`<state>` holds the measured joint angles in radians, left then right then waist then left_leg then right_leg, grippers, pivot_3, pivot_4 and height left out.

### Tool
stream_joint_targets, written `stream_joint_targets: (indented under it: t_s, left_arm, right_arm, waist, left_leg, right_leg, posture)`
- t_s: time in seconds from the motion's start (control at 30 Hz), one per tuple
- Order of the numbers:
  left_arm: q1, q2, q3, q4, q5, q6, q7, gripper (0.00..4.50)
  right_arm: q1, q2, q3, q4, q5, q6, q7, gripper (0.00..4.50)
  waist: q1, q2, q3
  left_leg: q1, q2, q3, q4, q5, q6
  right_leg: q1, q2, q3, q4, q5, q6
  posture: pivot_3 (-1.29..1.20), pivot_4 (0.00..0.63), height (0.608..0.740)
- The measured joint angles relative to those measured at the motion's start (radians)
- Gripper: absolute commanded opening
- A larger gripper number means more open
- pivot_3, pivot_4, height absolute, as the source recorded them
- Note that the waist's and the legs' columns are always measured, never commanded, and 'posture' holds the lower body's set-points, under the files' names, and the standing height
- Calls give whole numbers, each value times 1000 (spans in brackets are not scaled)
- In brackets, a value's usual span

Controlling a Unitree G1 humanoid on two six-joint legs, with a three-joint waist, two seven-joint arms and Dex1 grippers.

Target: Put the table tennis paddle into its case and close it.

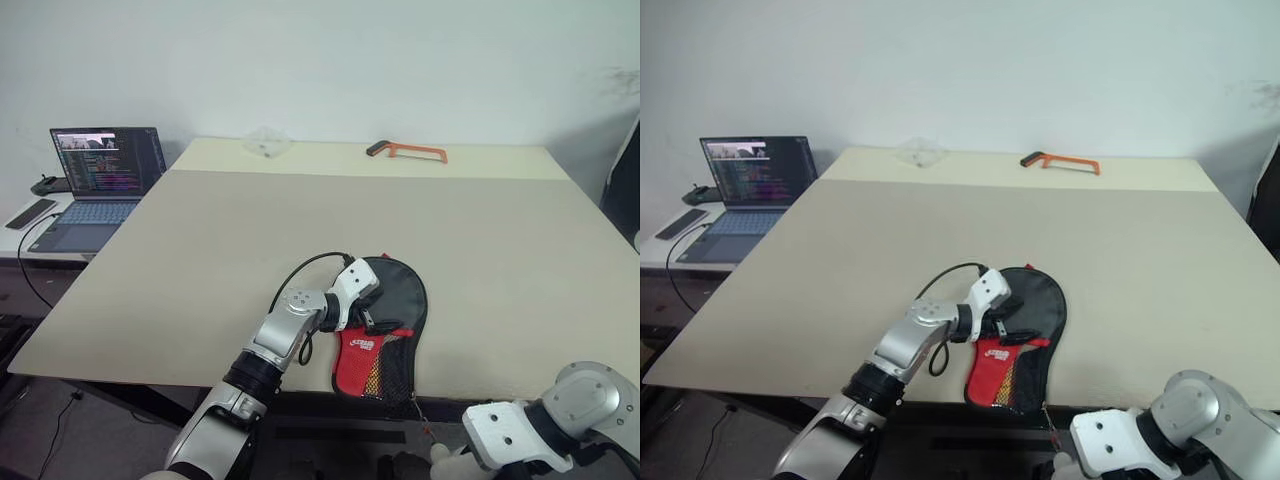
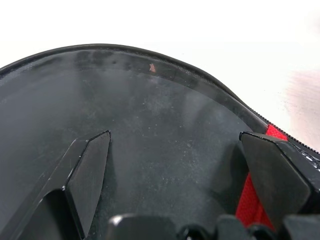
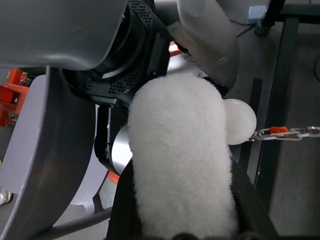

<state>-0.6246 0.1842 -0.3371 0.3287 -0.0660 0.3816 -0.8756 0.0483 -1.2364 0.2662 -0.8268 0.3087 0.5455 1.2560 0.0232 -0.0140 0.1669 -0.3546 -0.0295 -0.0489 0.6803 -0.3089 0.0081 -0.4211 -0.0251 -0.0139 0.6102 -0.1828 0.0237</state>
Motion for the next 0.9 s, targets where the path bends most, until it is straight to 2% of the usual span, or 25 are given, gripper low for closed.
stream_joint_targets:
  t_s: [0.47,0.67,0.73,0.77,0.9]
  left_arm:
    - [2,1,0,-3,0,0,1,4500]
    - [46,16,29,-45,-52,6,-56,4500]
    - [55,25,31,-57,-69,6,-81,4500]
    - [58,33,33,-65,-81,8,-94,4500]
    - [75,58,57,-105,-147,47,-145,4500]
  right_arm:
    - [-4,-6,-8,34,-3,-53,47,516]
    - [-236,43,-52,248,-11,-15,29,515]
    - [-279,67,-48,281,-14,-12,27,1234]
    - [-299,83,-42,297,-18,-12,25,1432]
    - [-335,123,3,371,-63,-16,22,2870]
  waist:
    - [0,0,0]
    - [-5,-2,1]
    - [-5,-3,1]
    - [-5,-3,1]
    - [-4,-3,2]
  left_leg:
    - [0,0,0,0,0,0]
    - [4,2,3,0,0,0]
    - [3,3,1,-1,0,0]
    - [2,3,0,-1,0,0]
    - [-2,3,0,-1,0,-1]
  right_leg:
    - [0,0,0,0,0,0]
    - [0,1,1,1,0,0]
    - [0,3,1,1,-1,-2]
    - [-1,3,1,1,-1,-3]
    - [-4,3,1,1,-1,-4]
  posture:
    - [0,150,740]
    - [0,150,740]
    - [0,150,740]
    - [0,150,740]
    - [0,150,740]
